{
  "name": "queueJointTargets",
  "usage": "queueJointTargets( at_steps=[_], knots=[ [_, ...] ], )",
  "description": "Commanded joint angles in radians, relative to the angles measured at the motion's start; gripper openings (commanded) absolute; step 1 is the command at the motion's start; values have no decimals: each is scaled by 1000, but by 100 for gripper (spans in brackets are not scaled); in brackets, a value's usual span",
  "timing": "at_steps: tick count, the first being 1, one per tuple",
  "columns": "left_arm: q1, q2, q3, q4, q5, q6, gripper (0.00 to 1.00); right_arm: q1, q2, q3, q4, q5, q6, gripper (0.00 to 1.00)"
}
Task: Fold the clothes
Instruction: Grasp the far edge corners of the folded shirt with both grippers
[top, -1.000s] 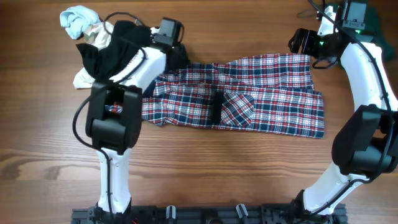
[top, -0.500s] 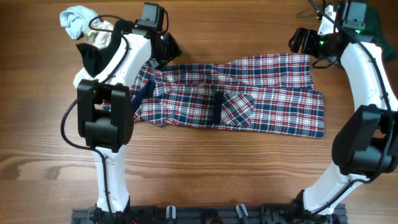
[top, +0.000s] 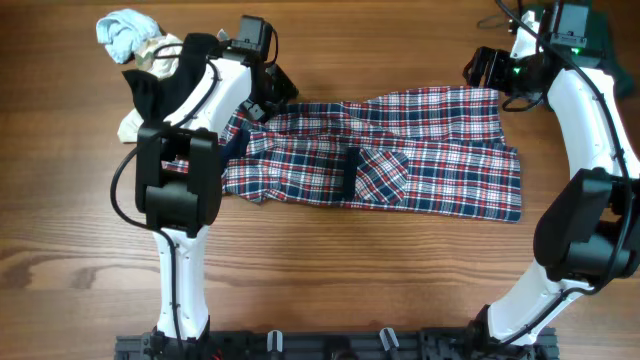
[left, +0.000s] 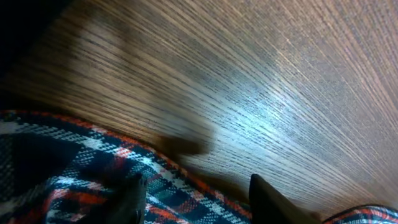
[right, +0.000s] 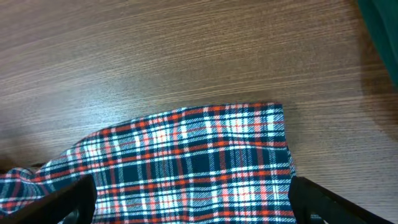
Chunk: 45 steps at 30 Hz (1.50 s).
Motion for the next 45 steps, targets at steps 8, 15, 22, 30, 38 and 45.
queueJointTargets(
  at_steps=[8,15,22,30,38,45],
  knots=[
    [-19,87,11,20,50,-11,4,1,11,11,-9,32,-19,99],
    [13,35,164,-76,27,34,4,0,11,11,-56,40,36,98],
    [13,-126,191,-152,-97,80,4,-11,74,11,-17,59,68,99],
    [2,-142,190,-174,-128,106,4,-18,185,11,129,43,58,93],
    [-24,-140,190,-188,-188,106,4,-18,262,11,227,43,58,87],
    [-29,-135,178,-187,-210,106,4,-18,297,11,287,43,61,63]
  ],
)
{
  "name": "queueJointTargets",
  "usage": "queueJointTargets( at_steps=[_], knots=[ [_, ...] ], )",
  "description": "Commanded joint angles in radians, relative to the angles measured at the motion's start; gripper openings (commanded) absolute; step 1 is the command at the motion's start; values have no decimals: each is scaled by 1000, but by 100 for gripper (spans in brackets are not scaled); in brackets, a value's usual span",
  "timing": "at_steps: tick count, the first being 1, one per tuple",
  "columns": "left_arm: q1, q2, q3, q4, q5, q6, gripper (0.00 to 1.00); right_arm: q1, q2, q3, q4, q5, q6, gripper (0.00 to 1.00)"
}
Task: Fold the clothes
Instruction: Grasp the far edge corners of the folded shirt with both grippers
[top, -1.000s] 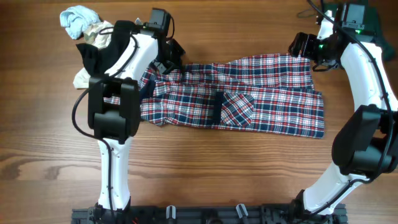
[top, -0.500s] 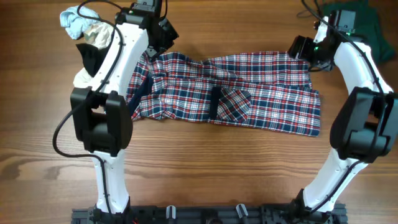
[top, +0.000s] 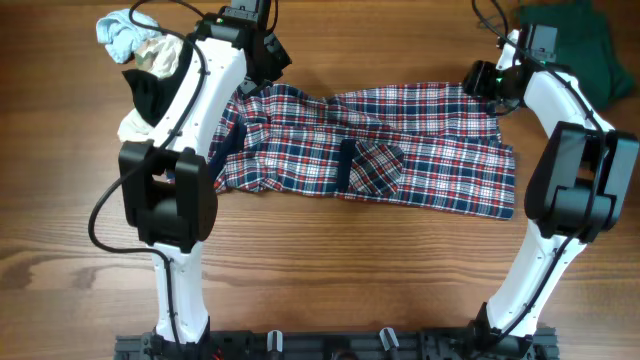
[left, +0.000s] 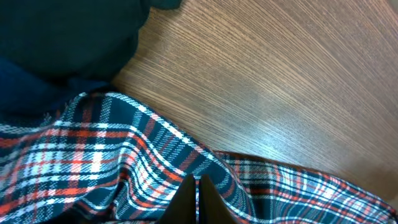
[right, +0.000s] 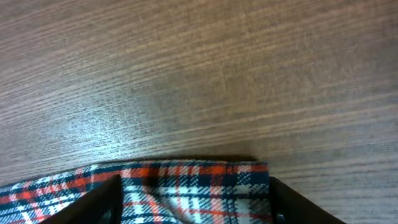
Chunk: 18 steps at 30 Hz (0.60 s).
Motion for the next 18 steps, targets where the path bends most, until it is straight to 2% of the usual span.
queueJointTargets(
  at_steps=[1,3,4,5,7,8,9,10,11,12,14,15,16,18],
  knots=[
    [-5,-14,-3,3,-32,23,4,-3,21,11,23,-6,0,55],
    [-7,3,-3,2,-31,23,4,-3,21,11,25,-5,0,40],
    [-8,13,-3,3,-31,23,4,-3,21,11,21,-6,0,27],
    [-8,32,-3,3,-31,23,4,-3,21,11,17,-5,0,19],
    [-8,64,-3,5,-26,23,10,-3,21,11,14,-5,0,16],
    [-7,83,-3,6,-23,23,18,-3,21,11,13,-6,0,15],
    [-7,111,-3,15,-22,23,43,-3,21,11,11,-5,0,15],
    [-7,122,-3,23,-19,23,61,-3,21,11,8,-5,-1,15],
    [-5,133,-3,40,-22,23,73,-3,21,11,5,-5,-1,15],
    [-5,139,-3,62,-23,31,77,-3,21,11,2,-5,-1,15],
    [-5,139,-3,90,-23,53,82,-3,21,11,2,-5,-1,15],
    [-5,139,-3,97,-22,53,81,-3,21,11,2,-5,-1,15],
    [-5,139,-3,101,-20,43,79,-3,21,11,2,-5,-1,15],
    [-5,140,-3,108,-17,-63,69,-3,21,11,2,-5,-1,15]
  ],
)
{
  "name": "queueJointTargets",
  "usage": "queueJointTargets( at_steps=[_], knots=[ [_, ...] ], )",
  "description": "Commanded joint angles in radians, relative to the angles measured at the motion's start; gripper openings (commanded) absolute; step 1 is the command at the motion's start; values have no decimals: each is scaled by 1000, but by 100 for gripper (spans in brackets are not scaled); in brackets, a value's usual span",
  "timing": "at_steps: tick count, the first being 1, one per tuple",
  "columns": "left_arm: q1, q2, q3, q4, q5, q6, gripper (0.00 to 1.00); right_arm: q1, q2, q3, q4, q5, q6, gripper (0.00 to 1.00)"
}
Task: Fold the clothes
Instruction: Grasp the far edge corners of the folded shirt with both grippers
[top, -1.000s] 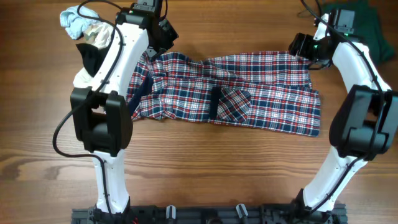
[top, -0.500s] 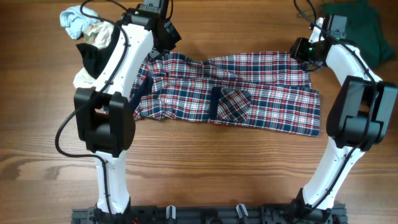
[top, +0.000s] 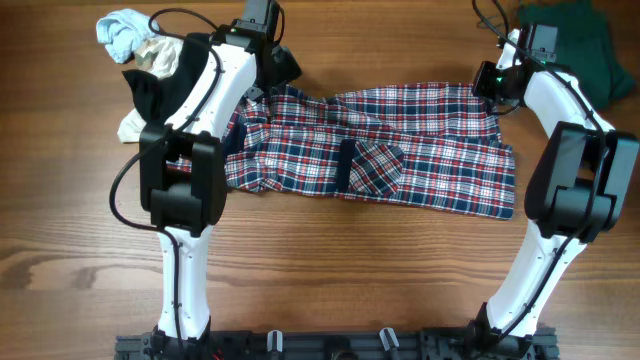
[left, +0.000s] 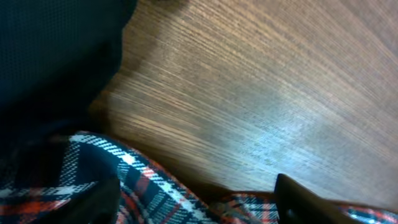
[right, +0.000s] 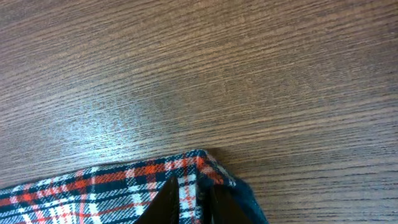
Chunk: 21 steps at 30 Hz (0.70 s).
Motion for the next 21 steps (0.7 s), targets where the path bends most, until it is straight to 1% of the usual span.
queueJointTargets(
  at_steps=[1,5,7,10,11,12,13,15,17,21],
  knots=[
    [-5,11,0,7,-1,-112,65,-3,21,11,-3,-5,0,15],
    [-5,31,0,-5,6,-111,54,-3,21,11,-24,-5,-4,15],
    [-5,59,0,-12,37,-110,52,-3,21,11,-33,-5,-3,14],
    [-2,80,0,-16,39,-110,53,-3,21,11,-41,-5,-3,13],
    [1,80,0,-13,39,-110,50,-3,21,11,-41,-5,-3,12],
    [5,80,0,-12,39,-110,31,-3,20,11,-42,-6,-3,8],
    [10,80,0,-12,39,-109,5,-3,20,11,-44,-11,-3,4],
    [24,79,2,-8,35,-107,4,-4,5,14,-47,-64,-3,4],
    [38,78,4,-9,36,-106,4,-4,-35,14,-50,-73,-4,4],
    [51,27,4,-18,10,-27,4,-4,-172,14,-129,-74,0,4]
  ],
)
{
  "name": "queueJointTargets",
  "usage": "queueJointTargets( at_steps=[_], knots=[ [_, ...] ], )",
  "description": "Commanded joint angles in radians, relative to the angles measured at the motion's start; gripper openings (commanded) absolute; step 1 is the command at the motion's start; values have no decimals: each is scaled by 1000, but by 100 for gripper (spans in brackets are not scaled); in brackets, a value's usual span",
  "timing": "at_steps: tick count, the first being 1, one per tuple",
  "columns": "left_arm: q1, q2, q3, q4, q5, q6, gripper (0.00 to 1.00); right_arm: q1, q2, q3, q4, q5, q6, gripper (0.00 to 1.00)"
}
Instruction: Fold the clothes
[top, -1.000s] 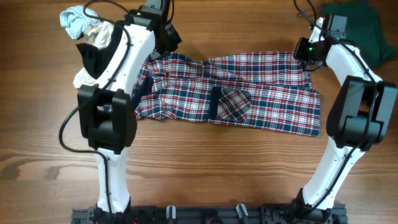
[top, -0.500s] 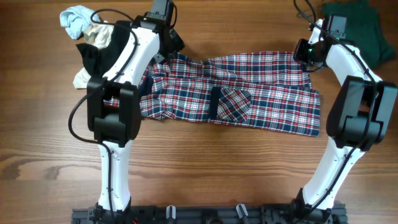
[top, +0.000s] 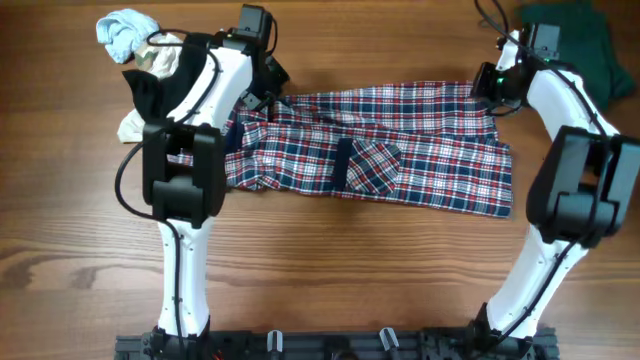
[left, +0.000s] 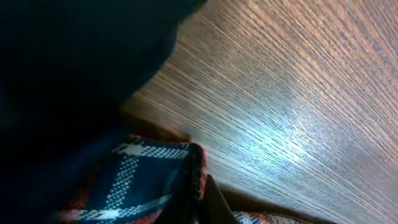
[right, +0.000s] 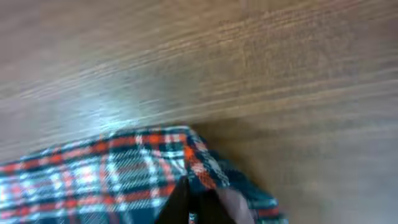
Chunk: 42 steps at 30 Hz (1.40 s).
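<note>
A red, white and navy plaid shirt (top: 420, 140) lies spread flat across the middle of the table, chest pocket (top: 378, 165) up. My left gripper (top: 268, 82) is at its far left corner. In the left wrist view, that gripper (left: 200, 200) is shut on the plaid edge (left: 146, 180). At the far right corner is my right gripper (top: 487, 88). Seen from the right wrist, it (right: 198, 202) is shut on the corner (right: 199, 165), which is bunched over the fingers.
A heap of white, light blue and black clothes (top: 135, 45) lies at the far left, just behind my left arm. A dark green garment (top: 575, 40) lies at the far right corner. Bare wood (top: 320, 270) runs along the near side.
My left gripper was open astride the shirt's far left edge and is now shut on it. My right gripper is still shut on the far right corner, which now bunches more over its fingers.
At first both grippers were open over the shirt's far corners. Then the left was shut on plaid cloth while the right stood open astride its corner. Then the left was open and the right shut on its corner. Now both hold the far edge.
</note>
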Motion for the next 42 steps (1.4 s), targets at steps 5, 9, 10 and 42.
queueJointTargets(
  at_steps=[5,9,10,42],
  knots=[
    [15,-142,4,-40,-63,96,4,-4,-250,14,-209,-22,5,4],
    [15,-235,4,-106,-79,145,4,-33,-361,14,-397,-22,9,4],
    [15,-249,4,-125,-79,164,4,-47,-375,14,-451,-28,8,4],
    [-95,-267,3,-355,-332,192,4,271,-197,-234,-203,63,-919,56]
  ],
)
